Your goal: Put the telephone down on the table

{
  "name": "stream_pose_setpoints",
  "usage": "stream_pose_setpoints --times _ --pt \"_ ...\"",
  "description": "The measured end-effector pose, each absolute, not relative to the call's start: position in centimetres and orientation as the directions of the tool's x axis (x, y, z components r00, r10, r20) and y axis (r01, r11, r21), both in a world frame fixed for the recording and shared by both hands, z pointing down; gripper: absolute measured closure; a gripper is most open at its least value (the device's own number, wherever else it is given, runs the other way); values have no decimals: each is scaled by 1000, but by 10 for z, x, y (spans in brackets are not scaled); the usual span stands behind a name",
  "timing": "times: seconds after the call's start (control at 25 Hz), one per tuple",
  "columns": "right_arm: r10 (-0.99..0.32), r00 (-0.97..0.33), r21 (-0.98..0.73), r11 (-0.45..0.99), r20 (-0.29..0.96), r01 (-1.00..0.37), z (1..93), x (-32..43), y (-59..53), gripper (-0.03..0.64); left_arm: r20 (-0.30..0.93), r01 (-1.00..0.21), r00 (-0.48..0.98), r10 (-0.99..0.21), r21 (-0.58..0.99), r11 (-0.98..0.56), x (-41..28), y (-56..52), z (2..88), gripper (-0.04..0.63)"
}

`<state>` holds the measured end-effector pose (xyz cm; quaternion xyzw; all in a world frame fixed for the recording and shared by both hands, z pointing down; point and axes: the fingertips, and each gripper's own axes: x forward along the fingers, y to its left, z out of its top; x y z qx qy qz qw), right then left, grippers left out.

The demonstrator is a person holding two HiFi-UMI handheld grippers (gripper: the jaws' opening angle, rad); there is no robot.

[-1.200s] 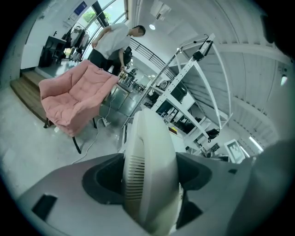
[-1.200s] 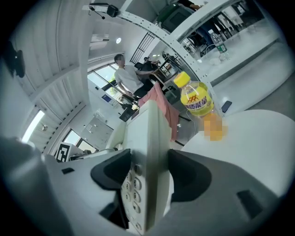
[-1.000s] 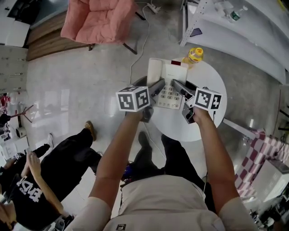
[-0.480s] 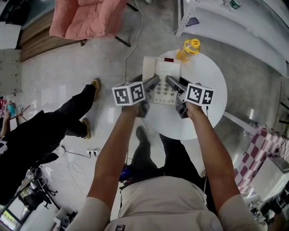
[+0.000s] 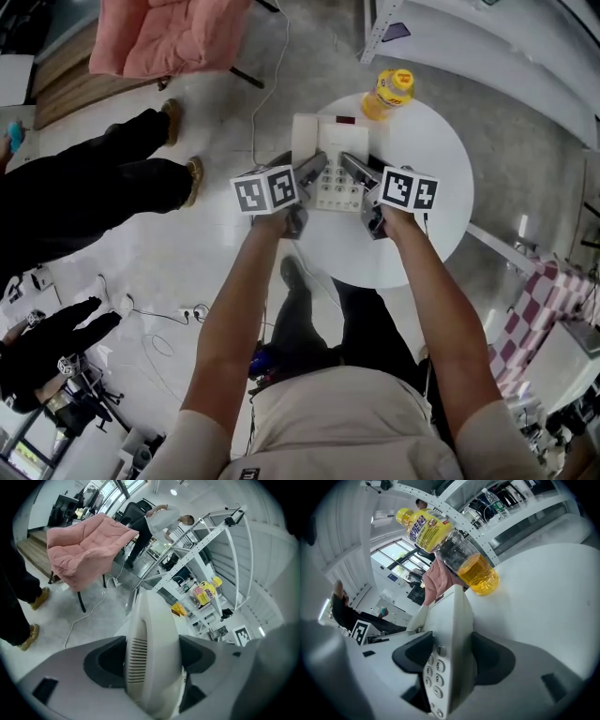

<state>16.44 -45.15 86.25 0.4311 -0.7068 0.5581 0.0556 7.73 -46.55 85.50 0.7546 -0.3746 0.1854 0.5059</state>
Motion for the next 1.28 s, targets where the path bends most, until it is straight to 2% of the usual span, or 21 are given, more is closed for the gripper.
stream_pose_setpoints --times 0.24,0.6,0.8,1.0,1.28 --pt "-556 -609 -713 41 566 -700 867 166 -456 370 656 -769 637 -404 575 -279 74 -477 854 264" --pt "-544 -575 -639 90 611 -764 864 168 -455 368 608 -728 682 -406 611 -310 73 -474 853 264" --pt "-554 -522 -570 100 649 -815 849 177 -456 390 597 -729 684 -420 585 -355 59 -470 834 264" --pt "-571 -462 -496 108 678 -861 827 184 -455 390 559 -722 688 -463 591 -359 35 -469 803 264" --pt "-635 -430 -455 135 642 -880 765 181 -453 418 463 -698 708 -534 576 -426 11 -472 724 264"
